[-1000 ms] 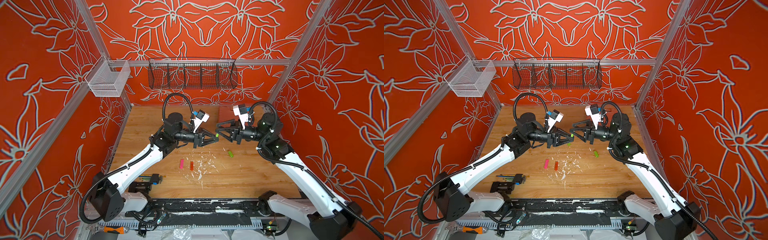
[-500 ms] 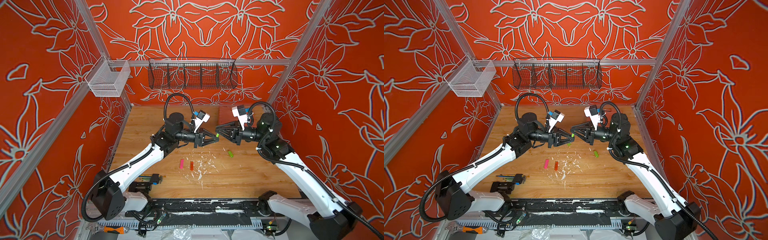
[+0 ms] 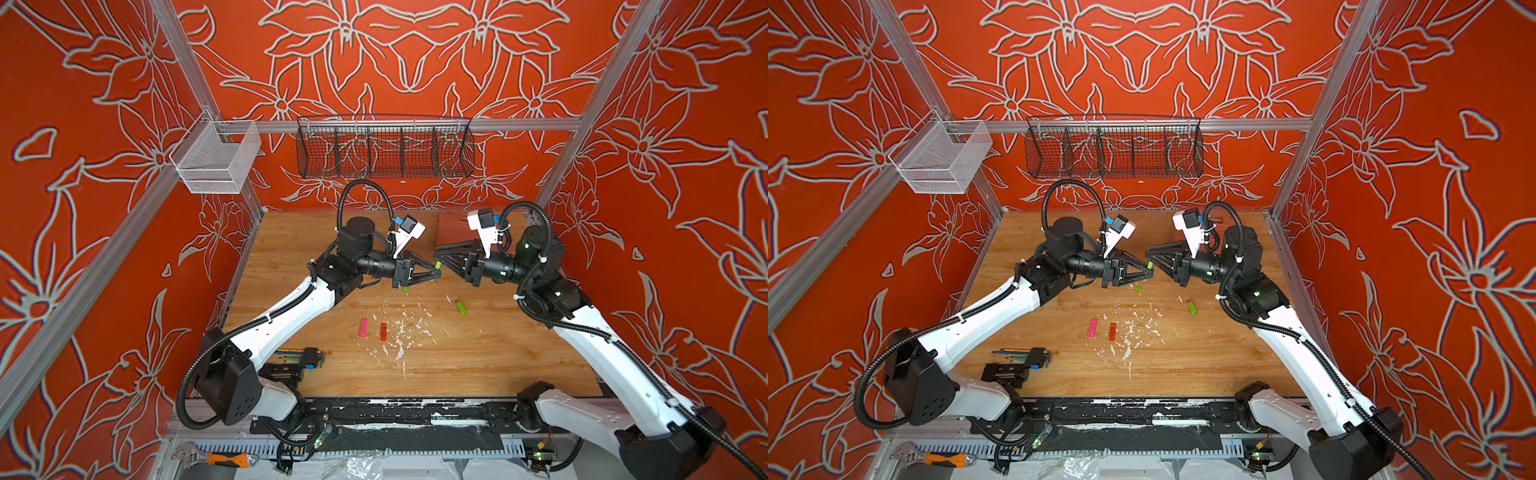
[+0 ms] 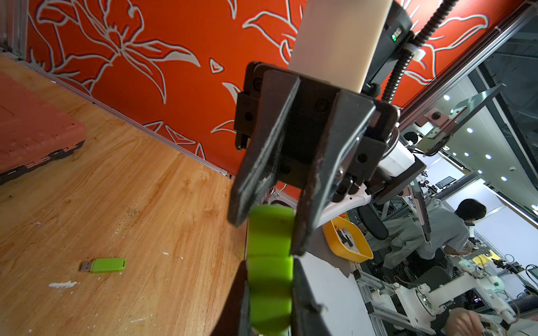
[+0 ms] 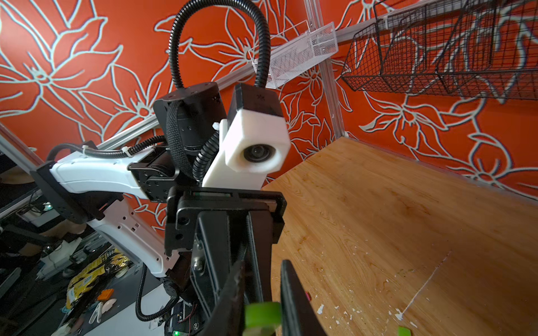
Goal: Close the usb drive cover
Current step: Adjust the cover on the USB drive, then place the USB drive at the center of the board.
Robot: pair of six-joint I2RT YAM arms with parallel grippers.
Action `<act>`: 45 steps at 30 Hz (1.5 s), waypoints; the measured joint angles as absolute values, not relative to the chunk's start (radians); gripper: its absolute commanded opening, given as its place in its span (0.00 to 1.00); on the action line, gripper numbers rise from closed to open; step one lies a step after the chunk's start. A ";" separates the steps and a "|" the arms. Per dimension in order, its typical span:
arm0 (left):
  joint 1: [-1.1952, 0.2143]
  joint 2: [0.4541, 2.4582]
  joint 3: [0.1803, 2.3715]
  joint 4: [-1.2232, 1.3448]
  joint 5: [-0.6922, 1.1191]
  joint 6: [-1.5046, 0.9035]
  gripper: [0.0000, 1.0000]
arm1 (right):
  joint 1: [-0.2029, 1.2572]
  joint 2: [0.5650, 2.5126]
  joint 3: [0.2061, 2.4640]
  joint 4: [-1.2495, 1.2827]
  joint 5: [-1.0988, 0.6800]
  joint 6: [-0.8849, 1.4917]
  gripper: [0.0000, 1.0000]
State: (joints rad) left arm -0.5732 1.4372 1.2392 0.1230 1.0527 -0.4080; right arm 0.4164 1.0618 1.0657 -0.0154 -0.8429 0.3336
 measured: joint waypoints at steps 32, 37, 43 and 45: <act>-0.543 1.607 1.329 0.136 1.050 -0.349 0.00 | 0.386 1.013 0.940 0.045 -0.609 0.522 0.43; -0.537 1.553 1.193 0.145 0.941 -0.340 0.00 | 0.367 1.020 0.947 -0.096 -0.634 0.490 0.50; -0.548 1.556 1.138 0.103 0.835 -0.352 0.00 | 0.356 0.988 0.964 -0.199 -0.582 0.458 0.54; -0.559 1.557 1.138 0.046 0.761 -0.366 0.00 | 0.355 0.985 1.005 -0.283 -0.514 0.429 0.55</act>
